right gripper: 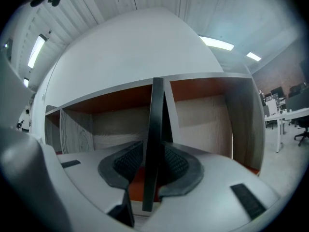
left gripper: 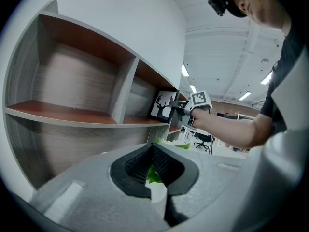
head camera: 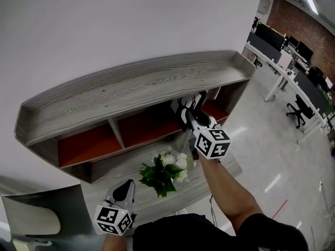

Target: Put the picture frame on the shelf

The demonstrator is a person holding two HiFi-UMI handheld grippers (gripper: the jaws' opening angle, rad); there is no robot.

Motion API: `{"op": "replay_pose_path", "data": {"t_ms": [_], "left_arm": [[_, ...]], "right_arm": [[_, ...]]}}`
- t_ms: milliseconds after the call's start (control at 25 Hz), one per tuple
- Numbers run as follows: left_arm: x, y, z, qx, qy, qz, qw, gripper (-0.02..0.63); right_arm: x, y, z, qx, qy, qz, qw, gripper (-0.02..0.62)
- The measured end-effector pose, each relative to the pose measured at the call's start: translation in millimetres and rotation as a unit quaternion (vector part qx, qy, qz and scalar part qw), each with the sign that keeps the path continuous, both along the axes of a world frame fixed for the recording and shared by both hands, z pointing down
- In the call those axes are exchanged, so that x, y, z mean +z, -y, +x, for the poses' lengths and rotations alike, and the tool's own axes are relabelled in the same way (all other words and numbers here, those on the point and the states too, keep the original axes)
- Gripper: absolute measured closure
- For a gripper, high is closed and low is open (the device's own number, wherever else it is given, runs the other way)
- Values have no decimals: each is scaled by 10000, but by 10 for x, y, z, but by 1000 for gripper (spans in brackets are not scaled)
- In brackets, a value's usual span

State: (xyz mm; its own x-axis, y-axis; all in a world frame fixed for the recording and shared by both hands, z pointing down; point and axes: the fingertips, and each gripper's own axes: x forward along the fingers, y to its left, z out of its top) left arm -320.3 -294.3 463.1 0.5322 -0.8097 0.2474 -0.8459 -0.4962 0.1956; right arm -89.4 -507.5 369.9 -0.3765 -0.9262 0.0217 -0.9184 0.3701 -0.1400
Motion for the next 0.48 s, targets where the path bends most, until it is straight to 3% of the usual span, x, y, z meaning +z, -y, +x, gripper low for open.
{"op": "replay_pose_path", "data": {"t_ms": [200, 480], "left_arm": [[-8, -17, 29, 53, 13, 12, 10000, 597], [-24, -21, 75, 103, 40, 37, 9999, 597]], "right_arm": [[17, -70, -23, -38, -115, -22, 9999, 411], [87, -236, 26, -107, -132, -98, 9998, 376]]}}
